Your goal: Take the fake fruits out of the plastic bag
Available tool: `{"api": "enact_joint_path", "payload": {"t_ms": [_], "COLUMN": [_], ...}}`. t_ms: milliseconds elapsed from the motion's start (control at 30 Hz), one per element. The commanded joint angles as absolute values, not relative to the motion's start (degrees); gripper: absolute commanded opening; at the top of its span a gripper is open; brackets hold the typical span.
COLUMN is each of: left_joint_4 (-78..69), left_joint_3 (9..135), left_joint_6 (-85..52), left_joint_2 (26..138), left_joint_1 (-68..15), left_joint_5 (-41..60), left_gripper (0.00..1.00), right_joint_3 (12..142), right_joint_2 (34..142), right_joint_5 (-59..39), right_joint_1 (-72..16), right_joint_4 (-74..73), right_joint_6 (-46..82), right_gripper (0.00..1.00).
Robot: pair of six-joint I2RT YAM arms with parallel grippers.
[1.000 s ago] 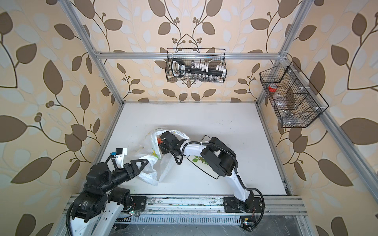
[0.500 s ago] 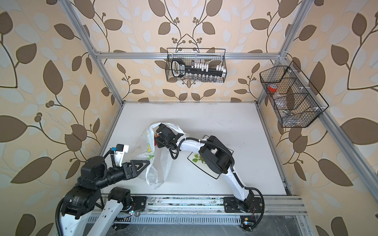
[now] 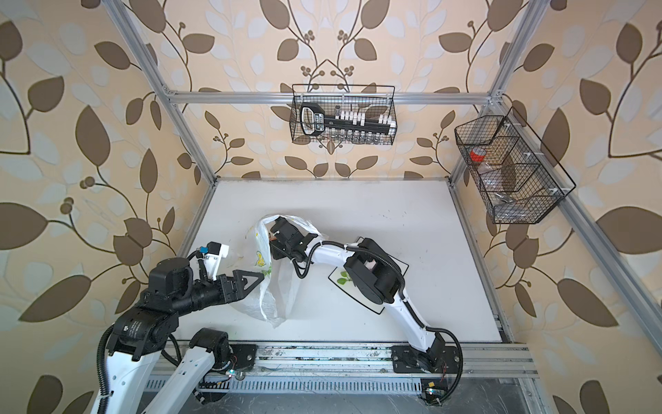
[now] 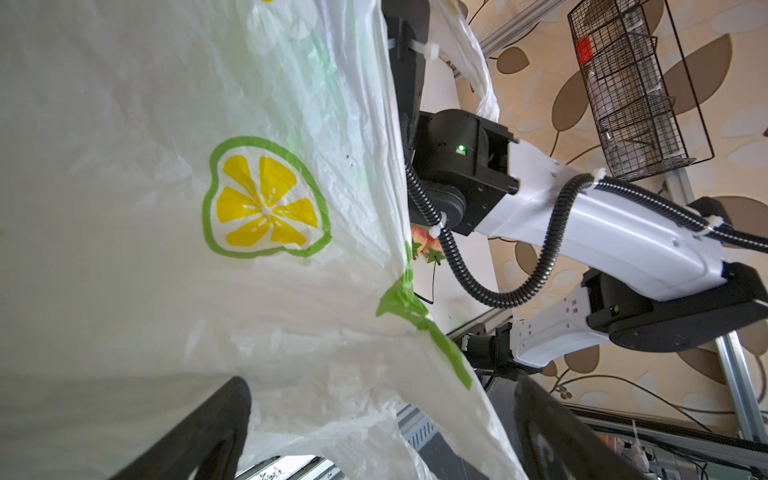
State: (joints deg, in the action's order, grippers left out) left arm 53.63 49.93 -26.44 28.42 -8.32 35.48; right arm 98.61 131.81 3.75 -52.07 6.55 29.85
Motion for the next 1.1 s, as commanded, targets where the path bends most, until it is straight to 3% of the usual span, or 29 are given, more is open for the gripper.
{"api": "enact_joint_path", "payload": {"t_ms": [0,267,467,567,867,1067], "left_joint_4": [55.16,51.29,52.94,57.02,67.07,70.32], "left_joint_3": [53.19,56.24,60.47,64.14,73.83,75.53], "left_joint_6": [-21.64,-21.03,-21.85,-22.72,-27.22,-29.92], "left_joint_2": [29.76,36.6,44.76,50.66,64.97,68.05], "left_joint_1": [-8.83,-12.63,-37.27,-45.26,-56.74,-58.45], "left_joint_5": [34.02,31.92,5.45,-6.32,-23.76,-23.95], "left_gripper": [0.99,0.99,0.99,0.99,0.99,0.98], "right_joint_3": [100.55,102.2,102.83,102.68,102.48,102.14], "right_joint_2": [133.42,134.56,134.91,134.69,134.52,134.3], "right_joint_5": [2.65,2.57,2.5,2.41,1.76,1.41], "right_joint_1": [-52.38,-53.0,-53.08,-53.09,-53.09,-53.07], "right_joint_4": [7.28,8.12,8.44,8.55,8.04,7.55], "right_joint_6": [30.74,30.93,30.89,30.72,31.03,31.27], "right_gripper": [0.4,0.4,0.39,0.39,0.39,0.4]}}
